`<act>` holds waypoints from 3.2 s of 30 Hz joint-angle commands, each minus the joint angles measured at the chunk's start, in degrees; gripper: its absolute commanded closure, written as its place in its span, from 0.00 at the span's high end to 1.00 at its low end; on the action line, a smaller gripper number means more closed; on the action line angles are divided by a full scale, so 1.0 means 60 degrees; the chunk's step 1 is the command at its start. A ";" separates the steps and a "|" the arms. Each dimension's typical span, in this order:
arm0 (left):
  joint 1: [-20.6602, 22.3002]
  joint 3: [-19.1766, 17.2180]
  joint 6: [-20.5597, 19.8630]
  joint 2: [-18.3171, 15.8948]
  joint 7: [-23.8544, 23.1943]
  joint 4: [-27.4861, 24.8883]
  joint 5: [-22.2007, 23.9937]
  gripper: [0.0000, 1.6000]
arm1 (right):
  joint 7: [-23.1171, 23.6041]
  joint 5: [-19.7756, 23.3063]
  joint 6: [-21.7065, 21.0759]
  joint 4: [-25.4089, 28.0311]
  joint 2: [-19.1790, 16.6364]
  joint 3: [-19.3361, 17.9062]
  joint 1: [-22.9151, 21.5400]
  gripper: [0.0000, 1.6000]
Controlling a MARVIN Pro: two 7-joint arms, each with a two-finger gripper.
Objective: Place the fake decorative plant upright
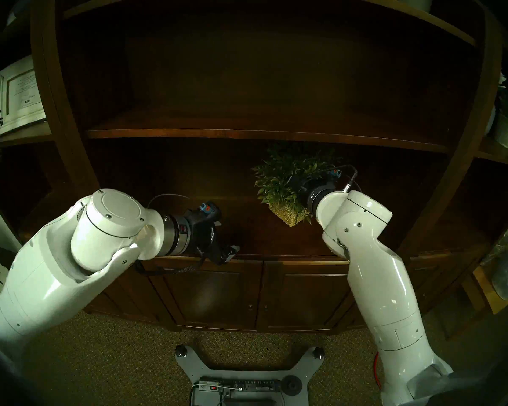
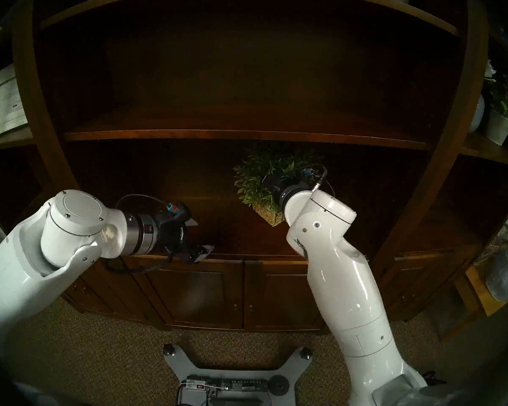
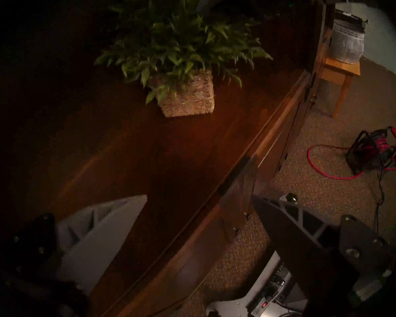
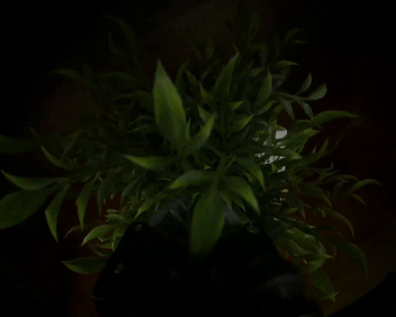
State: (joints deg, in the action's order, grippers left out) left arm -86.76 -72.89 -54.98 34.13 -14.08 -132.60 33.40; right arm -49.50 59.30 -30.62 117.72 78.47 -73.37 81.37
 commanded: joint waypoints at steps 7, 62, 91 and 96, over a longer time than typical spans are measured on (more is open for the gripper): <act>-0.2005 -0.1481 0.0583 -0.0553 0.0741 -0.0679 0.0286 1.00 | -0.0507 -0.0194 0.0092 0.1093 0.0067 -0.0347 -0.0539 0.00; -0.7420 -0.6028 0.4392 0.0740 -0.0044 -0.1233 0.0119 1.00 | -0.2189 -0.0200 -0.0132 0.2607 0.0110 0.0509 0.1309 1.00; -0.7154 -0.6047 0.4298 0.0790 -0.0325 -0.1189 0.0185 1.00 | -0.4086 -0.1352 -0.0738 0.3714 0.0038 0.1690 0.2240 1.00; -0.7132 -0.6043 0.4283 0.0796 -0.0348 -0.1151 0.0194 1.00 | -0.4054 -0.1615 -0.0776 0.3714 -0.0137 0.1776 0.2628 1.00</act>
State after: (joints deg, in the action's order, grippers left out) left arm -130.76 -108.33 -29.75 39.06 -16.31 -138.70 34.55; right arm -70.13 52.64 -35.31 138.27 78.84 -62.77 95.34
